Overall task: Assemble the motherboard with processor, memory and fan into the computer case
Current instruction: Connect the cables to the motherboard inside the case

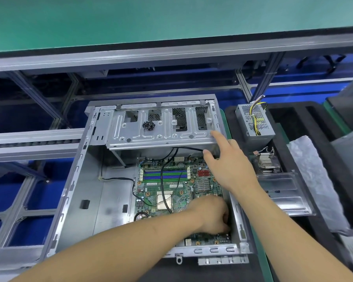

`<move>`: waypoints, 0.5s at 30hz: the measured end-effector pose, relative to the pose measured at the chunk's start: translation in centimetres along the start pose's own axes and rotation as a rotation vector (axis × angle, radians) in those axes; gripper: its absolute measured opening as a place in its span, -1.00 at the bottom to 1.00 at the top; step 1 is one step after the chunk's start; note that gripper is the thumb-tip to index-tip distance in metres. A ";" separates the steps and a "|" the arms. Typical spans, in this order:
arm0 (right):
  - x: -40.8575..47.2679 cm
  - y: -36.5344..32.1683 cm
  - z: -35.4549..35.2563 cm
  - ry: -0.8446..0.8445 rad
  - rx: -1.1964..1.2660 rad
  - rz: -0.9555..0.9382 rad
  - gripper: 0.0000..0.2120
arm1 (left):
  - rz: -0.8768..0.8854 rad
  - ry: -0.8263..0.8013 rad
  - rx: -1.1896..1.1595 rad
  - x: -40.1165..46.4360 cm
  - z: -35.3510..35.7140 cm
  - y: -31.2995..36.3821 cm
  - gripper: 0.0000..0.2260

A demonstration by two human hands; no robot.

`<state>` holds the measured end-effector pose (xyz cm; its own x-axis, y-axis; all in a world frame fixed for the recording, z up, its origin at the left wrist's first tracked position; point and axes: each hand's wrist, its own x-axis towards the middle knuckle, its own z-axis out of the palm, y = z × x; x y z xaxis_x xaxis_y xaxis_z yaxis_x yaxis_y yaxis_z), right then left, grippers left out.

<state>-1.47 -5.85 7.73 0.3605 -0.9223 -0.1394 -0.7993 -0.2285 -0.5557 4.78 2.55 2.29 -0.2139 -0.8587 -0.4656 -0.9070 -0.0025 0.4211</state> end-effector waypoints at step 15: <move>0.0 -0.1 0.1 0.003 -0.038 0.009 -0.46 | -0.110 -0.054 -0.018 0.6 0.4 1.2 -0.93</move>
<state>-1.35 -5.75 7.75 0.3524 -0.9251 -0.1417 -0.8200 -0.2322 -0.5232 3.41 2.26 2.25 -0.1336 -0.8239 -0.5508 -0.9195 -0.1043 0.3790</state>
